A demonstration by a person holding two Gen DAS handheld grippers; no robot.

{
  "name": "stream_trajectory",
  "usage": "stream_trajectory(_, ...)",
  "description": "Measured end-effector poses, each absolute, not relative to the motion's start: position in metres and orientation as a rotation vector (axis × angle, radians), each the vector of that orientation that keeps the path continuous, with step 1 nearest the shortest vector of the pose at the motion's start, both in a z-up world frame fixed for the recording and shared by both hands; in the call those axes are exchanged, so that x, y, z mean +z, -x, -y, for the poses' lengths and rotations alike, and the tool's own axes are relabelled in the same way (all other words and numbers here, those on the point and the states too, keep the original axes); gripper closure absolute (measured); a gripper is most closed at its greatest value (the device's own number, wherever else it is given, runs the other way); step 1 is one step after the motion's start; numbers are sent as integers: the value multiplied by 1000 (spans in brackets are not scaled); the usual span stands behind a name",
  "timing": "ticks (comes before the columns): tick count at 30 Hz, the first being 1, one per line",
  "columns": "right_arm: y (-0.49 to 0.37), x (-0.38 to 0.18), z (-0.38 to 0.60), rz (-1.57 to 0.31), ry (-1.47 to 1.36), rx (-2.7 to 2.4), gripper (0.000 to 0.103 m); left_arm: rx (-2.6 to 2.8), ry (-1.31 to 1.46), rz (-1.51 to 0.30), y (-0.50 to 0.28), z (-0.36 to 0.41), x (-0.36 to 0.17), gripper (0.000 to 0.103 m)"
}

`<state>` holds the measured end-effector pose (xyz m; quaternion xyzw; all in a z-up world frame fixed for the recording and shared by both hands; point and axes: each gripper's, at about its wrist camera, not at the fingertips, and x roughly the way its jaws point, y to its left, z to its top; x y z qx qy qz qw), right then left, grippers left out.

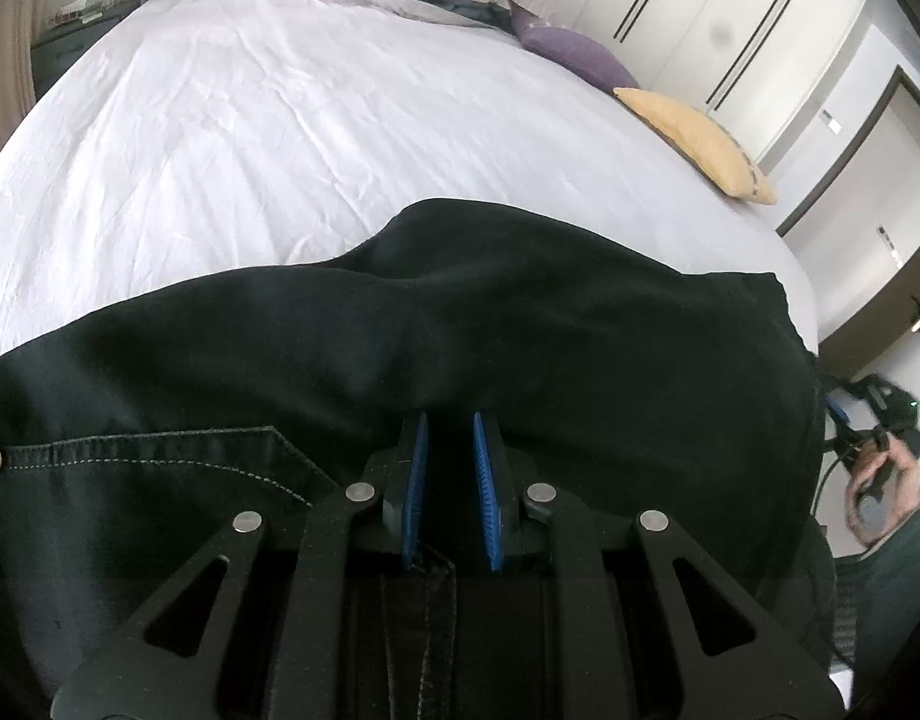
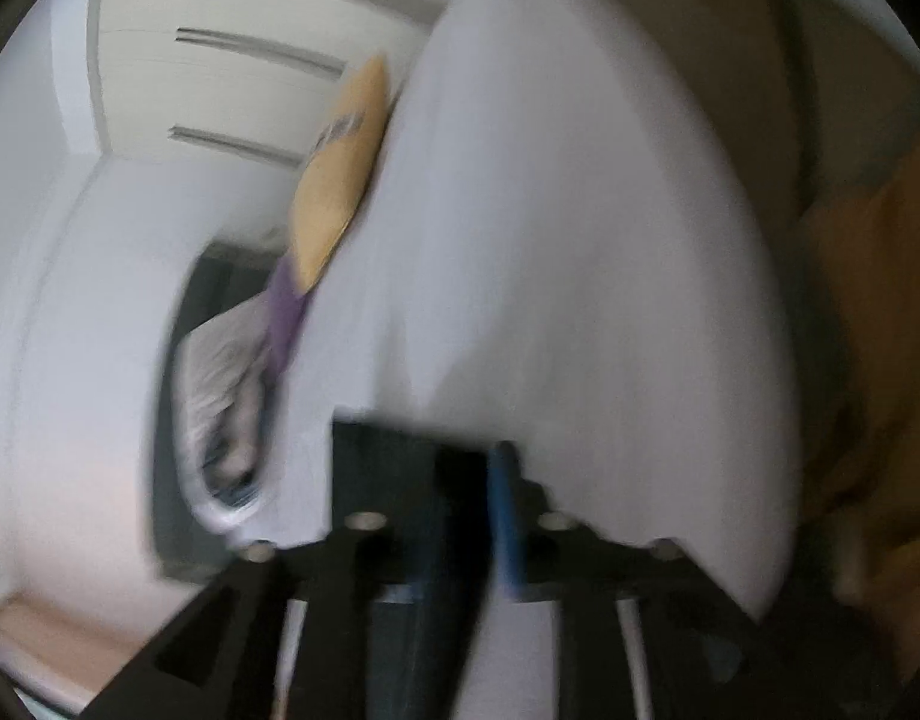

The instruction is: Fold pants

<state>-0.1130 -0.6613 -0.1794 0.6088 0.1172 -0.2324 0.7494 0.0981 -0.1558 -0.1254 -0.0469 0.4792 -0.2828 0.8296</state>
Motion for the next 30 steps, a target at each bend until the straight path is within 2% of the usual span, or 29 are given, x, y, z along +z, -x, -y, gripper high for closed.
stream_trajectory(2, 113, -149, 660, -228, -1229, -511, 55, -601, 107, -1017, -99, 156, -127, 88)
stream_trajectory(5, 72, -114, 642, -280, -1108, -238, 55, -601, 111, -1016, -99, 157, -127, 88)
stream_trajectory(7, 34, -113, 622, -374, -1096, 9, 55, -600, 110, -1016, -99, 158, -126, 88)
stream_trajectory(10, -13, -146, 593, -577, -1088, 180, 55, -603, 118, -1013, -98, 156, -125, 88)
stream_trajectory(11, -20, -157, 592, -624, -1081, 177, 73, -604, 126, -1013, -98, 155, -125, 88)
stream_trajectory(12, -25, -172, 597, -666, -1076, 134, 103, -601, 132, -1014, -98, 154, -125, 88)
stream_trajectory(13, -25, -184, 612, -679, -1093, 85, 103, -596, 138, -1015, -98, 152, -123, 88)
stream_trajectory(16, 4, -188, 676, -535, -1200, -190, 103, -577, 149, -994, -94, 144, -113, 88)
stream_trajectory(18, 11, -165, 687, -521, -1141, -284, 89, -572, 142, -974, -89, 139, -105, 88)
stream_trajectory(19, 8, -146, 681, -528, -1064, -288, 78, -577, 143, -956, -85, 135, -101, 88)
stream_trajectory(21, -14, -119, 643, -526, -980, -55, 63, -578, 150, -939, -79, 128, -98, 88)
stream_trajectory(24, -64, -110, 554, -647, -844, 313, 50, -567, 161, -952, -77, 120, -102, 88)
stream_trajectory(26, -92, -124, 508, -753, -755, 435, 43, -540, 178, -975, -81, 112, -107, 88)
stream_trajectory(27, -106, -139, 494, -829, -717, 426, 49, -528, 198, -983, -83, 105, -110, 88)
stream_trajectory(28, -115, -152, 493, -875, -703, 376, 66, -520, 209, -980, -84, 100, -110, 88)
stream_trajectory(29, -122, -167, 509, -887, -742, 296, 103, -503, 217, -971, -86, 92, -110, 88)
stream_trajectory(30, -122, -172, 522, -887, -787, 223, 103, -492, 224, -966, -89, 86, -111, 88)
